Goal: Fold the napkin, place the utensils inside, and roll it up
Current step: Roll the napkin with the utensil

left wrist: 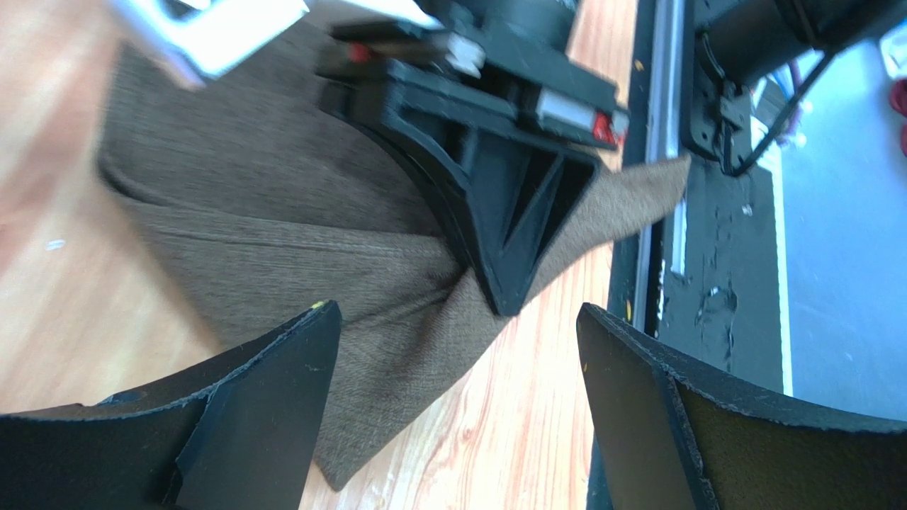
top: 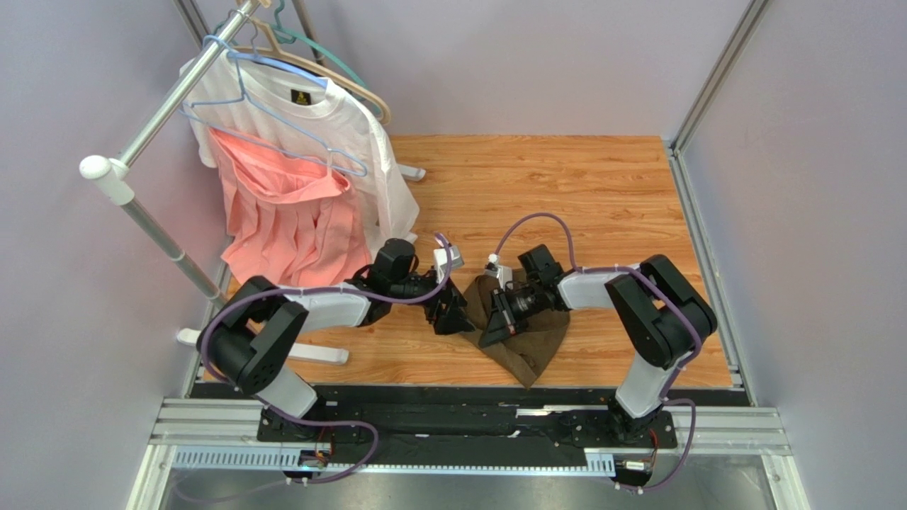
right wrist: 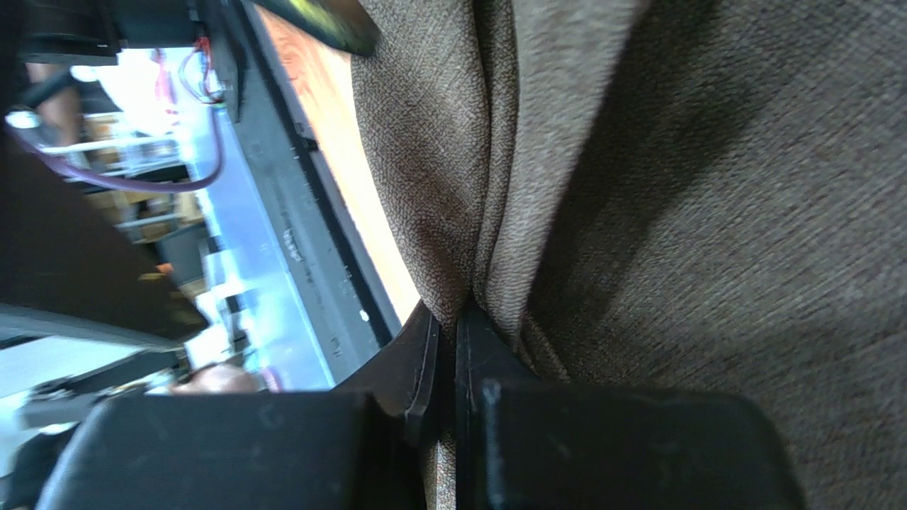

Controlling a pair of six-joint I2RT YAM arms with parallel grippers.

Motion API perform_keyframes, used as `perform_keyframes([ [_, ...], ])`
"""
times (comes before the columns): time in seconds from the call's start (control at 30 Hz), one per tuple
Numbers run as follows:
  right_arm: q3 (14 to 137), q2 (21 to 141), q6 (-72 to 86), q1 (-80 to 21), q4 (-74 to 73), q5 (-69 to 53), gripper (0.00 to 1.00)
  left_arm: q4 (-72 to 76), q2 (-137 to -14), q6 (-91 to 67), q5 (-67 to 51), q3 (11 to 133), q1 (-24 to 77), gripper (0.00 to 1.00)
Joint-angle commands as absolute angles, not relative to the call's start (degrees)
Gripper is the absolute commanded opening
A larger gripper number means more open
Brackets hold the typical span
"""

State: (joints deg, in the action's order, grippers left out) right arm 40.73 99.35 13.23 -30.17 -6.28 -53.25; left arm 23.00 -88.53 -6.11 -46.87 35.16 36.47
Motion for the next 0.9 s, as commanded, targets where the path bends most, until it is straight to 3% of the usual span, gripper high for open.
perform_keyframes([
  [0.0, 44.3, 102.9, 9.7, -26.8, -10.5, -57.7, 0.00, 24.4, -93.1, -1.9, -53.6, 39.2, 37.8, 0.91],
  [0.57, 49.7, 110.8, 6.2, -21.2, -16.2, -66.4, 0.00, 16.8, -98.8, 3.6, -46.6, 42.4, 41.2, 0.89],
  [0.87, 51.3, 114.0, 5.1, -19.2, -18.4, -68.7, 0.00, 10.2, -100.6, 4.5, -43.1, 44.7, 44.3, 0.77],
])
